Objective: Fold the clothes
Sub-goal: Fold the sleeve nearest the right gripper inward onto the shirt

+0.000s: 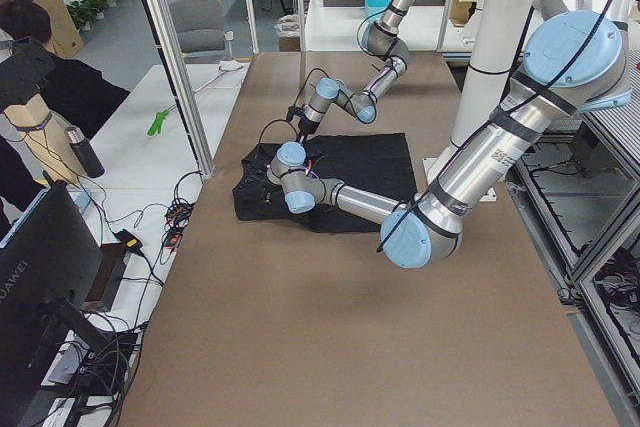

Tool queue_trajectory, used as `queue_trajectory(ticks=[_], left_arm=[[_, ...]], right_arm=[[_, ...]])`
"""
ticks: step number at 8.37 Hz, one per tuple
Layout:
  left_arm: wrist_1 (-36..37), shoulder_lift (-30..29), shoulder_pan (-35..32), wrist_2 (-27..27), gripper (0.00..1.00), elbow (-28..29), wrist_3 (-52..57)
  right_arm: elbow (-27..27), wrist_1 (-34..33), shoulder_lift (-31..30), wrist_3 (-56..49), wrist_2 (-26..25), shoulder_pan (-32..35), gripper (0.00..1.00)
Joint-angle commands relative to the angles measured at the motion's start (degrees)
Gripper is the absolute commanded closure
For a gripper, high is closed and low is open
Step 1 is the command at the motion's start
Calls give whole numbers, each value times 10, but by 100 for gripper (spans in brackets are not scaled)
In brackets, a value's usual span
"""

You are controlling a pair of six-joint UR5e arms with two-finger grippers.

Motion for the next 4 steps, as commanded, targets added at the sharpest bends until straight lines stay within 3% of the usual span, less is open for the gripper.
queue_trajectory(ticks=[1,4], left_arm=[[0,0,1,0,6,-3,0],[-2,17,5,0,5,-45,-18]], right_arm=[[-5,2,1,-1,-21,-6,6],[25,5,-8,3,-21,-7,6]])
